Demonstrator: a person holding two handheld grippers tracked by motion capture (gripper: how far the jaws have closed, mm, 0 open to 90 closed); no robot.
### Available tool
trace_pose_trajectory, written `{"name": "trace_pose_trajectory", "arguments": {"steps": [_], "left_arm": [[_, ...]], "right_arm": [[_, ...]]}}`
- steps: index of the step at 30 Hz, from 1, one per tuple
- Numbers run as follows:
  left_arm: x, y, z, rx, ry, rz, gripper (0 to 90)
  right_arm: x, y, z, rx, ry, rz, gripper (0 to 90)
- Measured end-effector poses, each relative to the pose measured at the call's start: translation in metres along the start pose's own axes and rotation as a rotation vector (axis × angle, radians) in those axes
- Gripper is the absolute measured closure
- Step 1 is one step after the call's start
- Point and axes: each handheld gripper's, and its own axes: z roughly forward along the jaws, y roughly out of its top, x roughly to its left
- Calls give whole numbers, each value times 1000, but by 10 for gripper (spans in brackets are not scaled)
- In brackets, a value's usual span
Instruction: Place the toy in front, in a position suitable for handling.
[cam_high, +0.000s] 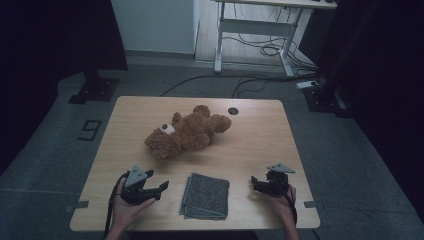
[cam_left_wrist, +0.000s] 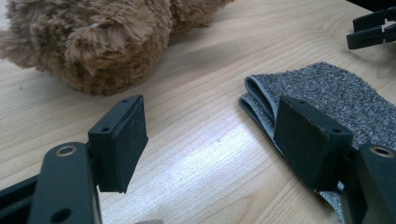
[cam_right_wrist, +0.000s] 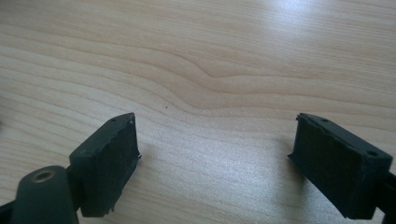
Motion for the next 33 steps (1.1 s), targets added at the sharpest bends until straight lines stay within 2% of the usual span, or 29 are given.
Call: {"name": "trace_pose_trajectory", "arguments": {"steps": [4, 6, 15, 22, 28, 32, 33], "left_arm": [[2, -1, -1, 3, 6, -8, 255], [5, -1, -2, 4, 8, -25, 254], [5, 1, -4, -3, 13, -24, 253], [8, 8, -7, -14, 21, -26, 252], [8, 14, -4, -7, 29, -23, 252], [9, 17, -2, -3, 29, -18, 252], [9, 18, -1, 0, 31, -15, 252]], "right_arm": [[1, 0, -1, -21, 14, -3, 153], [3, 1, -1, -29, 22, -11, 154], [5, 5, -6, -92, 69, -12, 174], [7, 11, -6, -102, 94, -22, 184], [11, 21, -5, -122, 120, -27, 193], [18, 31, -6, -139, 145, -36, 194], [22, 38, -5, -137, 151, -51, 194]]}}
